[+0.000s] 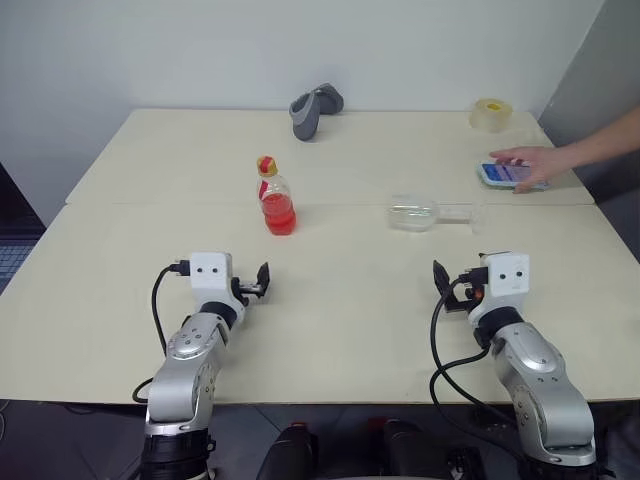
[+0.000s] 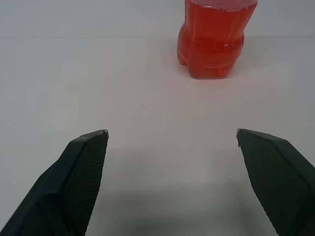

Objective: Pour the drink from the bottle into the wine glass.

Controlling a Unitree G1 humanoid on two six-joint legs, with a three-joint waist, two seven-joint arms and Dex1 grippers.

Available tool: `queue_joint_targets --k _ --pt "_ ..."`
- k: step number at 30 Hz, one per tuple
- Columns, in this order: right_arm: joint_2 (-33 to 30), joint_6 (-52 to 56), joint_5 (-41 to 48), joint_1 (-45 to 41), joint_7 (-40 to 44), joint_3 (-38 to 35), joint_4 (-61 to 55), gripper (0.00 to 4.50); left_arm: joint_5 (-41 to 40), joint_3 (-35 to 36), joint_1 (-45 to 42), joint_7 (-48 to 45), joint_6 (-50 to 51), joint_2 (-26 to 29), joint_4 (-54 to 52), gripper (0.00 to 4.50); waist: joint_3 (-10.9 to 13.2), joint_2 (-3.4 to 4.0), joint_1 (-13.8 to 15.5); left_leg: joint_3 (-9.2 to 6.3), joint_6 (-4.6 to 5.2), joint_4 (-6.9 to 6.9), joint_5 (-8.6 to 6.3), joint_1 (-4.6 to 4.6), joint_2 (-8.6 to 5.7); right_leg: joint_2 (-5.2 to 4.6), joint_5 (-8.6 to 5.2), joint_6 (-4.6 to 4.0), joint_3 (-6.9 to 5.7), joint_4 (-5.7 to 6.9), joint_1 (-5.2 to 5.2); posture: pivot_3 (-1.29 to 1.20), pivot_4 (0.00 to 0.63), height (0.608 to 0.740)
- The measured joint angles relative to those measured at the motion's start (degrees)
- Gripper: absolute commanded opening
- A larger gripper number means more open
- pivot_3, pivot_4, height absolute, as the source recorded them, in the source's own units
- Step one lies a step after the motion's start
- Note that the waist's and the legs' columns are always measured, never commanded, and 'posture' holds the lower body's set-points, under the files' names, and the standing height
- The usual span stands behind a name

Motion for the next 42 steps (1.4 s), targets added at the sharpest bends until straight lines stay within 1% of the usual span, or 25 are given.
queue_joint_targets --k 23,26,28,29,32,35,38,40,42 --pt "-0.29 0.09 0.03 0.02 0.22 -0.37 -0.06 4.50 -1.04 0.17 -0.11 -0.03 0.03 0.05 -0.49 4.48 0.00 0.00 0.00 0.00 0.00 0.00 0.00 0.00 0.00 0.00 0.00 0.00 0.00 0.00 0.00 0.00 0.150 0.740" --pt "-1.12 0.12 0.12 -0.03 1.02 -0.36 -0.06 4.50 -0.93 0.11 -0.32 -0.94 -0.30 0.99 -0.40 4.48 0.00 0.00 0.00 0.00 0.00 0.00 0.00 0.00 0.00 0.00 0.00 0.00 0.00 0.00 0.00 0.00 0.150 0.740" --pt "-2.79 0.14 0.56 -0.51 2.92 -0.19 -0.01 4.50 -0.62 0.12 -1.53 -1.53 -1.05 2.28 0.44 4.48 0.01 0.01 0.00 0.00 0.00 0.01 0.00 0.00 -0.01 0.00 0.00 0.00 -0.01 0.01 0.00 0.00 0.150 0.740" --pt "-4.45 0.13 1.41 -1.48 5.02 0.15 0.12 4.50 -0.38 0.17 -2.96 -2.08 -2.01 3.03 1.61 4.48 0.01 0.01 0.00 0.01 0.01 0.01 0.00 0.01 -0.01 0.00 0.00 0.00 -0.01 0.01 0.01 0.00 0.150 0.740" --pt "-6.80 0.00 4.91 -4.71 10.60 0.38 0.20 4.50 0.40 0.09 -5.93 -3.06 -4.90 3.76 5.06 4.48 0.01 0.01 -0.04 0.00 0.01 0.00 0.00 0.02 -0.01 0.01 0.00 0.00 -0.03 0.01 0.02 0.00 0.150 0.740" --pt "-8.54 0.27 11.58 -6.34 17.55 1.02 -0.38 4.50 0.78 -0.21 -7.55 -4.47 -6.69 4.00 8.46 4.48 0.03 0.01 -0.05 0.01 0.02 0.01 0.00 -0.01 -0.01 0.00 0.00 -0.01 -0.02 -0.03 0.02 0.00 0.150 0.740" --pt "-11.28 3.04 21.58 -7.24 26.14 1.71 -3.63 4.50 1.41 -1.46 -9.17 -6.51 -9.01 4.23 11.67 4.48 0.06 -0.02 -0.01 0.01 0.14 0.07 -0.07 -0.05 -0.02 -0.01 0.00 -0.01 -0.03 -0.06 0.03 0.00 0.150 0.740" --pt "-12.89 3.97 25.11 -7.95 29.04 2.08 -4.88 4.50 1.85 -2.24 -9.68 -7.45 -10.62 4.28 12.88 4.48 0.07 -0.05 0.05 -0.01 0.21 0.09 -0.10 -0.03 -0.02 -0.02 0.01 -0.01 -0.04 -0.05 0.06 0.00 0.150 0.740" --pt "-13.49 4.50 25.94 -9.08 29.79 2.58 -4.63 4.50 2.92 -2.99 -10.56 -8.20 -12.60 4.45 14.49 4.48 0.07 -0.05 0.15 -0.02 0.24 0.07 -0.09 -0.01 -0.01 -0.02 0.01 0.00 -0.05 -0.03 0.05 0.00 0.150 0.740"
